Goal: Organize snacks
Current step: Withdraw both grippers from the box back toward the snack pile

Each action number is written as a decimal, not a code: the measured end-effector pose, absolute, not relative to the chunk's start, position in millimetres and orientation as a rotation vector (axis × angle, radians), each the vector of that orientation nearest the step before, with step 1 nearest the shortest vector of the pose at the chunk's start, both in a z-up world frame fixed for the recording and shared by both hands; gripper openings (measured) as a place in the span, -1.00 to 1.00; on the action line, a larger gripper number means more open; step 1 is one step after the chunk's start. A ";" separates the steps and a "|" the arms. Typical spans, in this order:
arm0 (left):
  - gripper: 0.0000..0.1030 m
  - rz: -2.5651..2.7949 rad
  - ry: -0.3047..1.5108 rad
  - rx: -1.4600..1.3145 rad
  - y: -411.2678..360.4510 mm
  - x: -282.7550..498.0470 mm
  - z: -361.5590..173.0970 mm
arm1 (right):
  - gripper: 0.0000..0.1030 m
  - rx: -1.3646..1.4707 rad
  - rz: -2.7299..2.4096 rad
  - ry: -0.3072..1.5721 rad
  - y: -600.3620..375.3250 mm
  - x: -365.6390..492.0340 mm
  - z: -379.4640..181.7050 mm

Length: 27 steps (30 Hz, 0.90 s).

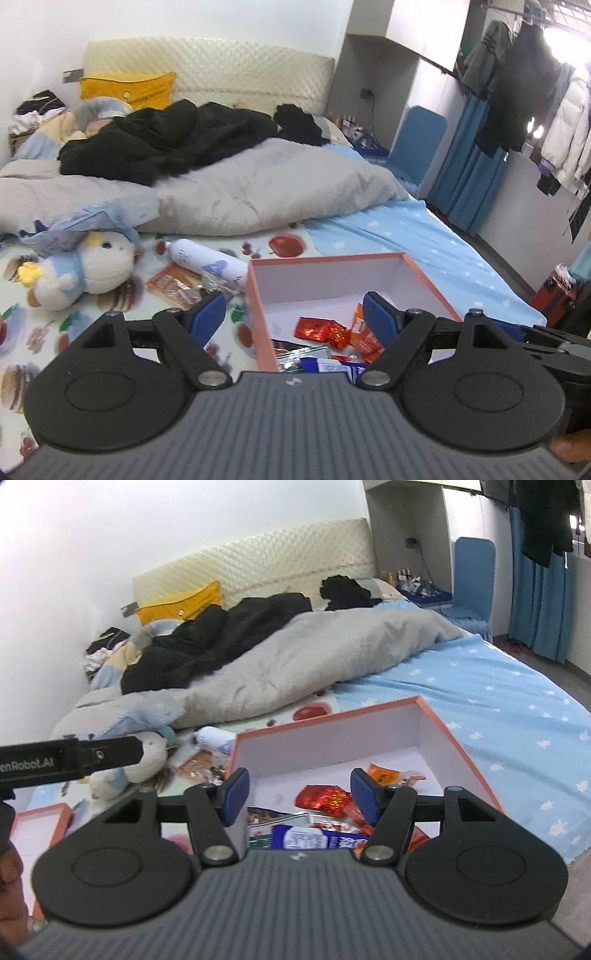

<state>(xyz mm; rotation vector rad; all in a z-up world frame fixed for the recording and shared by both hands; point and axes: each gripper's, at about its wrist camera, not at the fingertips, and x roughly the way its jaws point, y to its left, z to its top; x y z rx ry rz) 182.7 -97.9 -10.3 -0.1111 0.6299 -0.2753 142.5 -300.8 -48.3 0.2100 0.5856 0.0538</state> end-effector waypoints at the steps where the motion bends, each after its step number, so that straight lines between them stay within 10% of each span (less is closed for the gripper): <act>1: 0.64 -0.269 0.625 -0.116 -91.8 178.0 -8.6 | 0.22 0.206 0.058 0.580 -297.2 140.4 -46.6; 27: 0.64 -0.049 0.592 -0.266 52.0 73.2 -25.4 | 0.22 0.134 0.232 0.583 -187.2 96.0 -59.7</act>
